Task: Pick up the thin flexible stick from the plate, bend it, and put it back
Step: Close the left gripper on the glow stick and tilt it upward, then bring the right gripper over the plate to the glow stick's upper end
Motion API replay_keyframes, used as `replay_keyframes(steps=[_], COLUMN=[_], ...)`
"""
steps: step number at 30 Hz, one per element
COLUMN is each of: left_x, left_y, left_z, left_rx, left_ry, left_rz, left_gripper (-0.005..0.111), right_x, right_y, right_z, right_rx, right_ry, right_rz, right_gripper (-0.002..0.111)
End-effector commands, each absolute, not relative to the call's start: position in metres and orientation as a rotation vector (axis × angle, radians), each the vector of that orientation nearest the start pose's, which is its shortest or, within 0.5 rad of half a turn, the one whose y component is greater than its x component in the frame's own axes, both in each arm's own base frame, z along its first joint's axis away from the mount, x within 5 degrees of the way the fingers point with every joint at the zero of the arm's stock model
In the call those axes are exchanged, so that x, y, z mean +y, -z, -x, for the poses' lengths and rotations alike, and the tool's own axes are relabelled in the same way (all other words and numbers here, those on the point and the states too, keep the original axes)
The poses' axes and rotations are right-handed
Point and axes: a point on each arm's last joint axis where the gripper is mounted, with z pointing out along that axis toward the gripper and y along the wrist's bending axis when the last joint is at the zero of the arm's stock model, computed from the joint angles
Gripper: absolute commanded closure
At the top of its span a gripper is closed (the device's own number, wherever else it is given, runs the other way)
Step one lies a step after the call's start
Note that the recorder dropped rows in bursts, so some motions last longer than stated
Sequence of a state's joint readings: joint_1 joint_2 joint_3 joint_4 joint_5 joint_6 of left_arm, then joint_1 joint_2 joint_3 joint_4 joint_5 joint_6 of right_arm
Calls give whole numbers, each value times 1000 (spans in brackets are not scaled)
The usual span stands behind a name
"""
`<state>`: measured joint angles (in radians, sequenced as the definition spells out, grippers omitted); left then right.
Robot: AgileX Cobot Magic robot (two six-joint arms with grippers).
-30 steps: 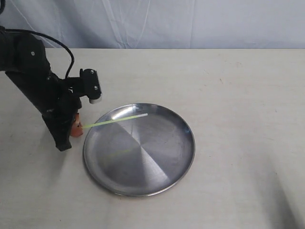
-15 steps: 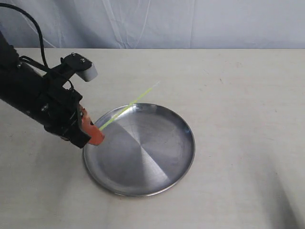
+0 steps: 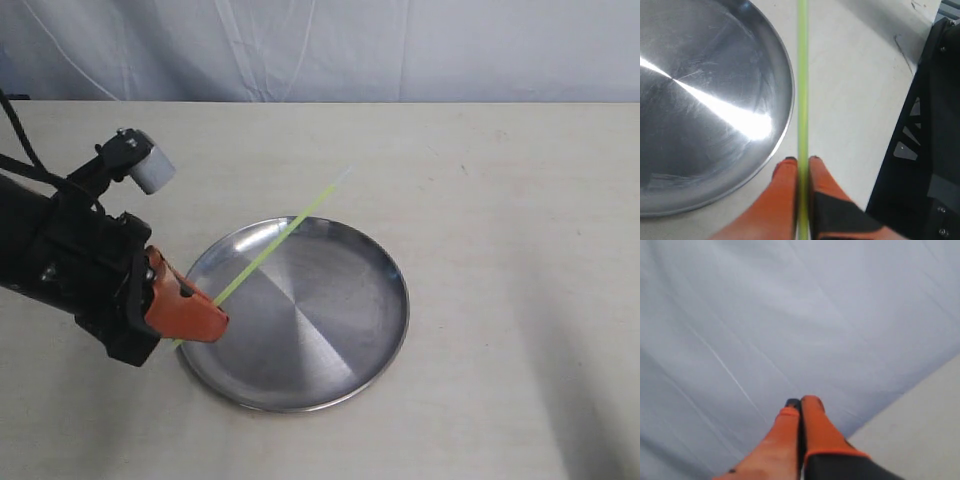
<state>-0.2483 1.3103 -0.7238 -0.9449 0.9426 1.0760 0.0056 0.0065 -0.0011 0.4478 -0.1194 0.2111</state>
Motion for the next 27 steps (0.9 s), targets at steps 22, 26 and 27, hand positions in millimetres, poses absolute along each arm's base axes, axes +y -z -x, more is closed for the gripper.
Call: replay_keyframes(steps=[22, 26, 27], left_x=[-117, -117, -118], left_y=[-248, -249, -249], left_z=[-195, -195, -195], left_rx=[2334, 2326, 2316], left_ry=[1014, 1024, 1026], left_rz=[-953, -945, -950], left_gripper=[107, 107, 107], right_x=[32, 33, 34], right_y=[-206, -231, -238], right_z=[-50, -46, -45], right_rx=[1526, 1424, 1406], right_ry=[-1364, -1405, -1396], right_rz=[-924, -778, -735], right_gripper=[109, 109, 109])
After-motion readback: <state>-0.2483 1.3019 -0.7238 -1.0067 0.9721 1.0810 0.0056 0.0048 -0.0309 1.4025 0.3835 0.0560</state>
